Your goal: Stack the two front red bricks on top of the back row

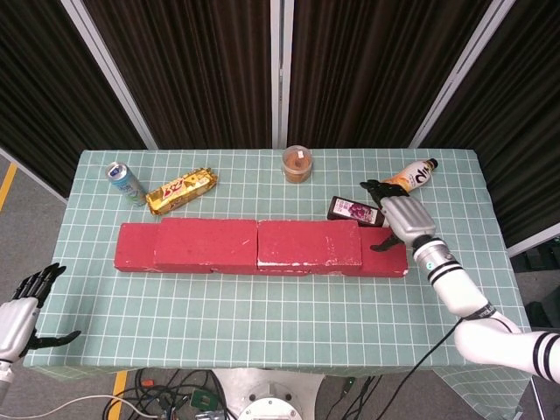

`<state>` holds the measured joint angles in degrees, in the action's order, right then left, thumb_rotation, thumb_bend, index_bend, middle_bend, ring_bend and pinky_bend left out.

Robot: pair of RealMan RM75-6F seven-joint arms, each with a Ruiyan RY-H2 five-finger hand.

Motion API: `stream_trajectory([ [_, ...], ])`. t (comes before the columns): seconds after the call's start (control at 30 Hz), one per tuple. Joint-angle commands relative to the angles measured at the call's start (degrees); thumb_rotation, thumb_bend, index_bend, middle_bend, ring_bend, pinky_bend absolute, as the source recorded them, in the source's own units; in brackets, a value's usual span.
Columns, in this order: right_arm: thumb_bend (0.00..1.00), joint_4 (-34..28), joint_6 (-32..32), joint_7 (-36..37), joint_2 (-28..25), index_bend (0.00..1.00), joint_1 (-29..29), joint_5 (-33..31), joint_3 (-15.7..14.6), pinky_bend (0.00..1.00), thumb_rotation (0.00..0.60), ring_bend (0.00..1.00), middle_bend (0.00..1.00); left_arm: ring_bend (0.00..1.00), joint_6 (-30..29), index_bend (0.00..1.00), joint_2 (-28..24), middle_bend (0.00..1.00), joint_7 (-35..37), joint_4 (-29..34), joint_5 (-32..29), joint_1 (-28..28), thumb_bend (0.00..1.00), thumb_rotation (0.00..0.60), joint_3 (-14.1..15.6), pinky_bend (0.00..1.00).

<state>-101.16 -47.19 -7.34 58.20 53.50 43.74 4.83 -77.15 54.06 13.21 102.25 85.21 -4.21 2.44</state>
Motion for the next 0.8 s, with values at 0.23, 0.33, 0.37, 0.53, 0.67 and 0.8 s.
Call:
stream_trajectory([
  [0.23, 0.02, 8.8, 3.9, 3.9, 3.7, 0.00, -3.9, 1.2, -0.7, 0.00, 0.600, 0.00, 0.00, 0.00, 0.3, 0.03, -0.2, 0.00, -1.5, 1.0, -0.4, -0.2, 0.00, 0.600, 0.0, 0.00],
  [0.33, 0.04, 10.6, 4.8, 4.7, 5.6, 0.00, -4.2, 1.8, -0.2, 0.00, 0.600, 0.00, 0.00, 0.00, 0.5, 0.03, -0.1, 0.00, -1.7, 1.0, -0.7, -0.3, 0.00, 0.600, -0.1, 0.00],
  [0.37, 0.04, 11.0, 5.0, 4.9, 6.2, 0.00, -4.3, 2.0, 0.0, 0.00, 0.600, 0.00, 0.00, 0.00, 0.6, 0.03, 0.0, 0.00, -1.8, 1.0, -0.8, -0.3, 0.00, 0.600, -0.1, 0.00],
  [0.53, 0.04, 12.6, 4.7, 4.9, 9.1, 0.00, -4.5, 2.6, 1.2, 0.00, 0.600, 0.00, 0.00, 0.00, 1.2, 0.03, 0.1, 0.00, -1.7, 0.5, -1.6, -0.4, 0.00, 0.600, -0.1, 0.00],
  [0.67, 0.04, 13.4, 5.4, 4.6, 10.9, 0.00, -4.3, 2.3, 1.8, 0.00, 0.600, 0.00, 0.00, 0.00, 1.2, 0.03, 0.2, 0.00, -1.4, 0.3, -1.5, -0.4, 0.00, 0.600, -0.1, 0.00],
  [0.8, 0.04, 13.9, 5.3, 3.7, 12.3, 0.00, -3.9, 2.0, 2.3, 0.00, 0.600, 0.00, 0.00, 0.00, 1.1, 0.03, 0.2, 0.00, -1.1, 0.1, -1.5, -0.4, 0.00, 0.600, -0.1, 0.00],
])
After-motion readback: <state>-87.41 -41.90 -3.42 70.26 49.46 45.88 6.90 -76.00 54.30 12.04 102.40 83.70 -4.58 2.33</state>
